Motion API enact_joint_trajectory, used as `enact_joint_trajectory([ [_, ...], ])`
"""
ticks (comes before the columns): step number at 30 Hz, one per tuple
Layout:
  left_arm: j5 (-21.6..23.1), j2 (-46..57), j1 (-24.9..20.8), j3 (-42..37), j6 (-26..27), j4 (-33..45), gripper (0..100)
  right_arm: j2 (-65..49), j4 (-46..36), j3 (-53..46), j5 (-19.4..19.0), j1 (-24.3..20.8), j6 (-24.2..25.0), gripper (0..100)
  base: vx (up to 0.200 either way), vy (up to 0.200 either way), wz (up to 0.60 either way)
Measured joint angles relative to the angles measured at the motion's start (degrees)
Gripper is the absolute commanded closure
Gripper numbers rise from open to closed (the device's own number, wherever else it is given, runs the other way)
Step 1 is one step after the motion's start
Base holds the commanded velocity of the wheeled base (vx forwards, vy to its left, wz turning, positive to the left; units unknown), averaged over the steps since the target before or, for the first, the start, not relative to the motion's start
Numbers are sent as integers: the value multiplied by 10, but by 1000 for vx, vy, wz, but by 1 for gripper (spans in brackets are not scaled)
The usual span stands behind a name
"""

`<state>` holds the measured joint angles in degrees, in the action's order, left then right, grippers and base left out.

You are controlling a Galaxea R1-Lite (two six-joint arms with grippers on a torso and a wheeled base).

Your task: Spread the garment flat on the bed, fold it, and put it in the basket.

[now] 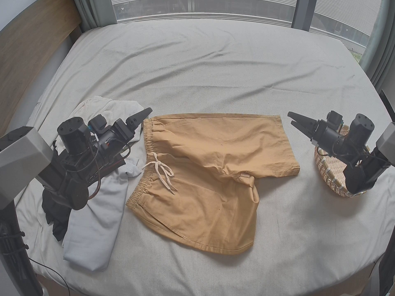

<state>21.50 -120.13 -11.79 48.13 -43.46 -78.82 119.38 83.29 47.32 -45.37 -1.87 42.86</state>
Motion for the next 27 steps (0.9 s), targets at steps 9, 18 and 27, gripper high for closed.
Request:
enact_joint_trajectory([
  [9,71,74,-6,-182,27,-80,0,-47,38,-141,-1,-18,-5,0,0,0,0],
  [18,97,82,-9,-243,113,-101,0,-22,48,-193,-3,-36,-54,0,0,0,0],
  [27,99,71,-11,-246,117,-102,0,36,49,-192,2,-48,-59,0,0,0,0],
])
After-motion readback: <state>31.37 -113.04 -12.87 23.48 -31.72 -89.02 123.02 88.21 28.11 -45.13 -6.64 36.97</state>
